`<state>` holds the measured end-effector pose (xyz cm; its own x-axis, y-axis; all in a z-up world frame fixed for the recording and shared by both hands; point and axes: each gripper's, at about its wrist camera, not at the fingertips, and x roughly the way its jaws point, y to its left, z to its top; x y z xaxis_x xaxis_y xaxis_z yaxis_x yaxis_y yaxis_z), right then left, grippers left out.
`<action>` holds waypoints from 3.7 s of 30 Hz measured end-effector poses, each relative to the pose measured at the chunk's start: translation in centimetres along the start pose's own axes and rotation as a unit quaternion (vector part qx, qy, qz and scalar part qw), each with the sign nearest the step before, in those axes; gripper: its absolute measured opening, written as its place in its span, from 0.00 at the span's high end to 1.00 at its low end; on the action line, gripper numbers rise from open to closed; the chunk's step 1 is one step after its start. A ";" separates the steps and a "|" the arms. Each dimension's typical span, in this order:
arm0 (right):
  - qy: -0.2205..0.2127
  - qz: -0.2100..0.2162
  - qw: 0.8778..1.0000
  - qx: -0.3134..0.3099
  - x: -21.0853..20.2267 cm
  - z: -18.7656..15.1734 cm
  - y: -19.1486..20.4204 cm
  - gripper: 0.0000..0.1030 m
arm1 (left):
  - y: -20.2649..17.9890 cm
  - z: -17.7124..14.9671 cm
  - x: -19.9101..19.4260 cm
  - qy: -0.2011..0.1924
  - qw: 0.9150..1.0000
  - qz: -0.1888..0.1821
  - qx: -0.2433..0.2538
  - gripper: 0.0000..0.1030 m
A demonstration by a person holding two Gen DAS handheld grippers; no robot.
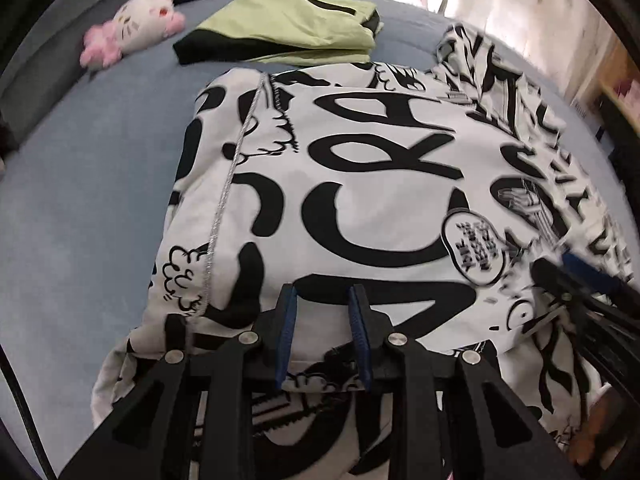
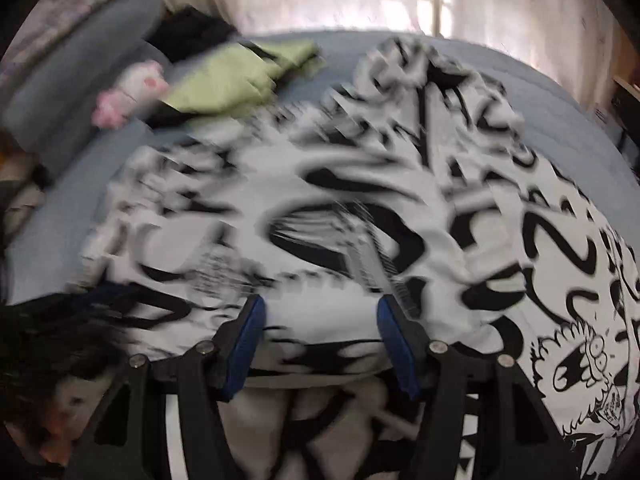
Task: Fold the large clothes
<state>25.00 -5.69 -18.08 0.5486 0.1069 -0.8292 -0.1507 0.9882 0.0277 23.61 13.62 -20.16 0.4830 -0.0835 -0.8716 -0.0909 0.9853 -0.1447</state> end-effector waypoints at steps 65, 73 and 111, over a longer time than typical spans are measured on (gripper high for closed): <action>-0.126 0.028 0.986 0.101 -27.6 -20.3 -7.8 0.51 | 6.7 -19.8 -23.0 -0.048 0.998 0.011 0.032 0.30; -0.090 -0.026 0.987 0.129 -26.5 -21.9 -11.7 0.51 | 8.3 -20.7 -19.9 0.000 1.000 -0.016 0.006 0.30; -0.013 0.080 0.973 0.214 -21.3 -29.4 -18.8 0.49 | 9.1 -20.4 -15.4 0.047 0.996 -0.075 -0.017 0.19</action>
<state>-8.01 -29.81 -17.33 0.5680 0.2599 -0.7809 0.1180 0.9133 0.3898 -2.41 20.87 -17.66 0.4106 -0.2435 -0.8787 -0.0549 0.9553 -0.2904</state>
